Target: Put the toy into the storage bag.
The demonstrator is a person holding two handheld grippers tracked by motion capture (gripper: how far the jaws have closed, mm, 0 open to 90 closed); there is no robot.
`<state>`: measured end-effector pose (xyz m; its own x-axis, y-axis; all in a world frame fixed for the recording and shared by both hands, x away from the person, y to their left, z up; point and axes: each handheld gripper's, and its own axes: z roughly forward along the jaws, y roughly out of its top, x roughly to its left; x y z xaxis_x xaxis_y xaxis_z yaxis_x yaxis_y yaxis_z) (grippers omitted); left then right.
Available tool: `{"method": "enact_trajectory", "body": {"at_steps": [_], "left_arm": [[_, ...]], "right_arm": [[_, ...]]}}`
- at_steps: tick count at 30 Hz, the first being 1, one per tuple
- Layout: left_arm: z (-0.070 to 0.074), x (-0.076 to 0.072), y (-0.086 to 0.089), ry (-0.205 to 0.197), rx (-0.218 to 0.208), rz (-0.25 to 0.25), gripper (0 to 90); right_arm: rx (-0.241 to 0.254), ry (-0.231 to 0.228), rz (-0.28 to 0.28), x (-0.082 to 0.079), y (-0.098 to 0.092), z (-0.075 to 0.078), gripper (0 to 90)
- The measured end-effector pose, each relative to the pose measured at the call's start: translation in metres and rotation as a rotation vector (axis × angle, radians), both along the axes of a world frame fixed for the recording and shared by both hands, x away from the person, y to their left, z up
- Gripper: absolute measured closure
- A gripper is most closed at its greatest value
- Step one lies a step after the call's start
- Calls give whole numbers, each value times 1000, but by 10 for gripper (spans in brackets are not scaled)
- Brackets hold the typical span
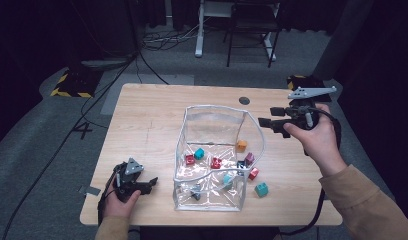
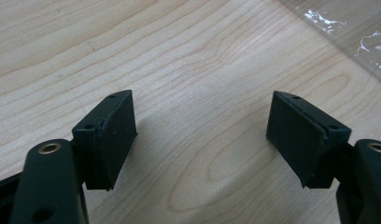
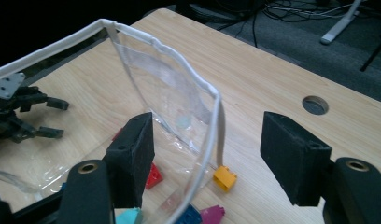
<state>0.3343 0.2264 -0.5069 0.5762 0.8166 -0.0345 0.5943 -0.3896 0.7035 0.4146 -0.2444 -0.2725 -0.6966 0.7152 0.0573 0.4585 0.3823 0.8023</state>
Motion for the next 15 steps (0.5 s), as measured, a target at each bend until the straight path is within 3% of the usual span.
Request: {"method": "enact_trajectory", "body": {"at_steps": [8,15], "left_arm": [[0,0,0,0,0,0,244],[0,0,0,0,0,0,244]], "right_arm": [[-43,6,-91,8,-25,-17,360],[-58,63,-130,19,-36,-47,359]]}}
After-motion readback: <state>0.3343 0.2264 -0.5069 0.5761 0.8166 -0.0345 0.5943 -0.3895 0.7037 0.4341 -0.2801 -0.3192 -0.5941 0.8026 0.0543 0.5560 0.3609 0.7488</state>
